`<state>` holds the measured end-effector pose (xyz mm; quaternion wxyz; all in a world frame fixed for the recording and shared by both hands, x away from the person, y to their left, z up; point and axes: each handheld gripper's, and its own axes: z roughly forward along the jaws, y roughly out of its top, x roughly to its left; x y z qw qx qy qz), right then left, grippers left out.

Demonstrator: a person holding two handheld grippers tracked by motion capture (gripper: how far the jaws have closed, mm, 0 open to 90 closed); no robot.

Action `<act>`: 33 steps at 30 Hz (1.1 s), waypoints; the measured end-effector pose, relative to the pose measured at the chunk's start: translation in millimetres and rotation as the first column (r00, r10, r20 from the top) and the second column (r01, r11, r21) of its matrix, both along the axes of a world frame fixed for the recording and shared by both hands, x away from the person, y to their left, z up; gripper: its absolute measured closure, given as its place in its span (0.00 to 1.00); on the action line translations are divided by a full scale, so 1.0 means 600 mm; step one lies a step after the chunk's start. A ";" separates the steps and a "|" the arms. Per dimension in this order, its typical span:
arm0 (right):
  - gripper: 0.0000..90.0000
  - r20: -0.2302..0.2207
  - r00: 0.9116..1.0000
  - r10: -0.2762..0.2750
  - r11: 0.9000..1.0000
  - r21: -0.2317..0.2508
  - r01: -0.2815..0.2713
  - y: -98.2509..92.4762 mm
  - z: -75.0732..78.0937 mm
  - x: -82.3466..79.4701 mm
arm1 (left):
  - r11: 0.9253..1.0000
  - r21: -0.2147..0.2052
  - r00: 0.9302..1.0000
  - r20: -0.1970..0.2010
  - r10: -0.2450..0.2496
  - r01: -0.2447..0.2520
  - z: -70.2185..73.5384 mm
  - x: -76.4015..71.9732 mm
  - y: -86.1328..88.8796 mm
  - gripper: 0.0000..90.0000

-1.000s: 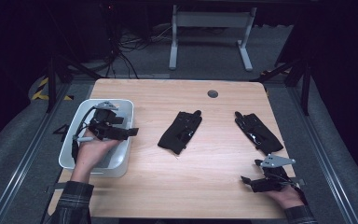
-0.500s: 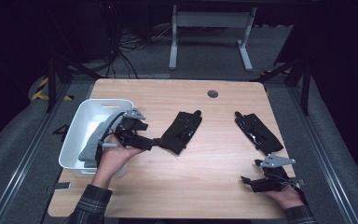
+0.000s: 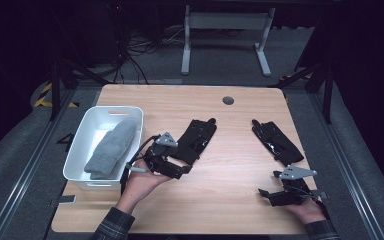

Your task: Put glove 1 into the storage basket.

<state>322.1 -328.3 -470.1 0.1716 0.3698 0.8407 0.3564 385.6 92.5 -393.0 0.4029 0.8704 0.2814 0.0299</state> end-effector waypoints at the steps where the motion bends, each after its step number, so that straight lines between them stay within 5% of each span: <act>1: 0.11 0.000 1.000 0.000 1.000 0.000 0.000 0.000 0.000 0.000 | 1.000 0.006 1.000 0.005 -0.005 0.005 -0.012 -0.005 -0.005 0.16; 15: 0.11 0.000 1.000 -0.001 1.000 -0.002 0.001 0.000 0.000 0.000 | 0.995 0.100 1.000 0.014 -0.024 0.022 -0.090 -0.026 -0.020 0.16; 22: 0.17 -0.011 1.000 0.013 1.000 -0.012 -0.013 0.004 0.005 0.001 | 0.991 0.127 0.999 0.030 -0.035 0.031 -0.114 -0.031 -0.012 0.14; 26: 0.18 -0.019 1.000 0.012 1.000 -0.012 -0.012 0.006 0.010 0.004 | 0.989 0.141 0.999 0.006 -0.048 0.047 -0.124 -0.030 -0.010 0.10; 33: 0.30 0.004 1.000 0.003 1.000 0.002 -0.003 0.004 0.028 0.013 | 0.985 0.162 0.994 0.083 -0.073 0.059 -0.135 -0.037 -0.013 0.04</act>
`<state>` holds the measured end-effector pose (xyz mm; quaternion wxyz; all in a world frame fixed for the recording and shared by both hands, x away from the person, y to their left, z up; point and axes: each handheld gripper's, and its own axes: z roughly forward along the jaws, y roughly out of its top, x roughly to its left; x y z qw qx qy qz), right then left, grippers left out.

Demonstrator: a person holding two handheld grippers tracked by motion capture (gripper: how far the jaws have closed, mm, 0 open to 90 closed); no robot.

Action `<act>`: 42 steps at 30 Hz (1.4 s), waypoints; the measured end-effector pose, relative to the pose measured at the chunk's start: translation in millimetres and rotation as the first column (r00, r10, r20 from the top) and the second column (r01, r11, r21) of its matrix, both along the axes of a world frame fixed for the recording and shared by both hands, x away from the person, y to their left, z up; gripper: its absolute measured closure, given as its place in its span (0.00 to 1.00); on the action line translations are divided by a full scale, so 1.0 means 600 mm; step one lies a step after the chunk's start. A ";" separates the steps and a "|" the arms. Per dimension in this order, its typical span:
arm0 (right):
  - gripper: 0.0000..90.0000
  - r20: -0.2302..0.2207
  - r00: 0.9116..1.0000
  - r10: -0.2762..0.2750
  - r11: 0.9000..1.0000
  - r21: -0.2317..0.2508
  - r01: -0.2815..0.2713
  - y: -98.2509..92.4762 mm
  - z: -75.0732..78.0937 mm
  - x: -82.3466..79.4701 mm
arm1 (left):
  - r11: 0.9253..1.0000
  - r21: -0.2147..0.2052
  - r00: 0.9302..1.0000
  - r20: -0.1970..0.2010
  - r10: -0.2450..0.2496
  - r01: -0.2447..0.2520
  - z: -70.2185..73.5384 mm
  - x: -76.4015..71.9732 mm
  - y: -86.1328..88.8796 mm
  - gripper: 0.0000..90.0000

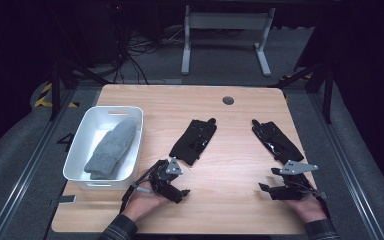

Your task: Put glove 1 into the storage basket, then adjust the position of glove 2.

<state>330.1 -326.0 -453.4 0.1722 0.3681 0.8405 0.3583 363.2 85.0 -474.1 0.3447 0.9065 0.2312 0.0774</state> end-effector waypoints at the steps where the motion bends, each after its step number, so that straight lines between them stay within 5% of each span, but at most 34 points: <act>1: 0.31 0.000 1.000 -0.010 1.000 0.003 0.010 -0.001 0.003 0.004 | 1.000 -0.007 1.000 -0.001 -0.014 0.014 -0.002 0.000 0.001 0.03; 11: 0.54 0.040 0.998 -0.054 0.997 0.057 0.052 -0.012 0.033 0.029 | 0.999 -0.033 0.999 0.015 -0.037 0.037 -0.007 0.000 0.003 0.00; 23: 1.00 0.032 0.985 -0.167 0.985 0.054 0.165 -0.060 0.050 0.087 | 0.998 -0.033 0.999 0.016 -0.050 0.050 -0.006 0.007 -0.005 0.00; 34: 1.00 0.022 0.976 -0.219 0.974 0.060 0.217 -0.089 0.035 0.144 | 0.998 -0.033 0.998 0.015 -0.058 0.058 -0.006 0.008 -0.005 0.00; 42: 1.00 -0.026 0.981 -0.191 0.981 -0.029 0.190 -0.074 0.007 0.170 | 0.998 -0.034 0.998 0.015 -0.058 0.058 -0.006 0.008 -0.005 0.00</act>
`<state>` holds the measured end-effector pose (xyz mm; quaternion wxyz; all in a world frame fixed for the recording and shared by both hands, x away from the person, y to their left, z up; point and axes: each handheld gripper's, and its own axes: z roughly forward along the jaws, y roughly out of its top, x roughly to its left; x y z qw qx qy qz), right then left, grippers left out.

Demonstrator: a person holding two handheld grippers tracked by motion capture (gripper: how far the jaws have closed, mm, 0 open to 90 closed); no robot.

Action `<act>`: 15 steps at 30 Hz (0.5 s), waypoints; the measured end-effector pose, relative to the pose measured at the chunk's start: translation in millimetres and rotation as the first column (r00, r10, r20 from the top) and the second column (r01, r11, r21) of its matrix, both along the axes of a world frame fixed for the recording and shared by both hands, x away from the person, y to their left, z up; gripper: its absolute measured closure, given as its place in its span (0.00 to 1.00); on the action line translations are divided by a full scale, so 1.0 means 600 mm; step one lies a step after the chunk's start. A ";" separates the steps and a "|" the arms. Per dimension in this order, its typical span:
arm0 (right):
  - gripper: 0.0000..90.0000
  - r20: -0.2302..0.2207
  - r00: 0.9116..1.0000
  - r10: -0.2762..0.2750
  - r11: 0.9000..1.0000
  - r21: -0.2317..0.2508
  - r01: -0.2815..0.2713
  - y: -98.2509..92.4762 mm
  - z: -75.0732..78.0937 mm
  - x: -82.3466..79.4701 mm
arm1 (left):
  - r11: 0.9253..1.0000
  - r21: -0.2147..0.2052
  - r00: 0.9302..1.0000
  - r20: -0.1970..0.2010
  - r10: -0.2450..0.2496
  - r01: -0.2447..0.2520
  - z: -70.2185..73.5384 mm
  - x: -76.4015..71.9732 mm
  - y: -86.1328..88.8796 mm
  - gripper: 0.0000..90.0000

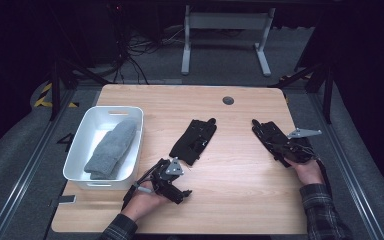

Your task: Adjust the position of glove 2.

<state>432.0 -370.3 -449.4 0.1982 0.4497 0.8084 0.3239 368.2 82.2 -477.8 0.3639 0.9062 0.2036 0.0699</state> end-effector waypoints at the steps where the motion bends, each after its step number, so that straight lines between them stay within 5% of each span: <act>1: 1.00 0.001 1.000 -0.002 1.000 0.001 0.002 -0.001 -0.004 0.000 | 1.000 -0.001 1.000 -0.002 0.000 0.000 0.000 0.000 0.000 0.01; 15: 1.00 -0.024 0.999 0.047 0.999 -0.019 -0.048 0.017 0.000 -0.019 | 1.000 -0.001 1.000 -0.001 0.004 -0.004 0.000 -0.001 0.000 0.01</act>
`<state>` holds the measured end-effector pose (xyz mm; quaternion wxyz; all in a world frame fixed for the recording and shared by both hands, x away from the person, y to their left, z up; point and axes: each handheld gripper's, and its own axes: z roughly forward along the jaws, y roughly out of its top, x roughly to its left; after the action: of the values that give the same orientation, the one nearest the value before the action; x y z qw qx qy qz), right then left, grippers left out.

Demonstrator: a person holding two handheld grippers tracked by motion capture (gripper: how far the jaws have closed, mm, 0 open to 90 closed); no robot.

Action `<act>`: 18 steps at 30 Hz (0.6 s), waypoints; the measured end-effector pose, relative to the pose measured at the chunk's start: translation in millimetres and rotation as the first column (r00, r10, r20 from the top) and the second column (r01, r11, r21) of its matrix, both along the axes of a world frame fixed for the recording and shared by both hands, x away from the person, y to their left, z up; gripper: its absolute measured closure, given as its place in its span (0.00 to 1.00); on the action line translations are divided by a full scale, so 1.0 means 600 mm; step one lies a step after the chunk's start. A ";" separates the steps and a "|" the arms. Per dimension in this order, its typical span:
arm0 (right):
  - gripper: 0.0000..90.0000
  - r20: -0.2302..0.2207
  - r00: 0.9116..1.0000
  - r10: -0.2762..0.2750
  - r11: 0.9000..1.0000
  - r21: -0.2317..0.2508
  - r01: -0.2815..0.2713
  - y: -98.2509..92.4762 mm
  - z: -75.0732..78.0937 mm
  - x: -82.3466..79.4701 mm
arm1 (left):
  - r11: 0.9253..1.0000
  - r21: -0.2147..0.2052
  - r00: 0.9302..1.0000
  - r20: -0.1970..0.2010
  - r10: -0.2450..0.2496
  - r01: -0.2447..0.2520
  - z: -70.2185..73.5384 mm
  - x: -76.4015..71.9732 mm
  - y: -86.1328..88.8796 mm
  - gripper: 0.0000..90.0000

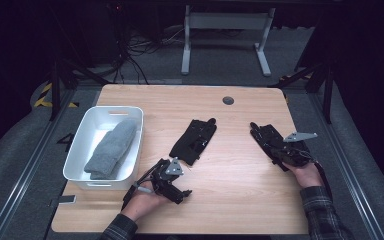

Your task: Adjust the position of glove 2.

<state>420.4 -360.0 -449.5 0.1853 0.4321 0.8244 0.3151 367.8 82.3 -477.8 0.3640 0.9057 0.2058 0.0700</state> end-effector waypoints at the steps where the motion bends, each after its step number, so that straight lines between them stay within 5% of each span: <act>1: 1.00 -0.002 1.000 0.005 1.000 -0.005 -0.005 0.002 0.000 -0.003 | 1.000 0.000 1.000 0.000 0.000 0.000 0.000 0.000 0.000 0.01; 18: 1.00 -0.030 0.992 0.122 0.992 -0.014 -0.122 0.053 0.002 -0.057 | 1.000 -0.001 1.000 0.000 0.002 -0.002 0.000 0.000 0.000 0.01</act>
<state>386.2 -328.4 -448.6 0.1572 0.3840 0.8544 0.3127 367.5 82.3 -477.9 0.3644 0.9053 0.2067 0.0705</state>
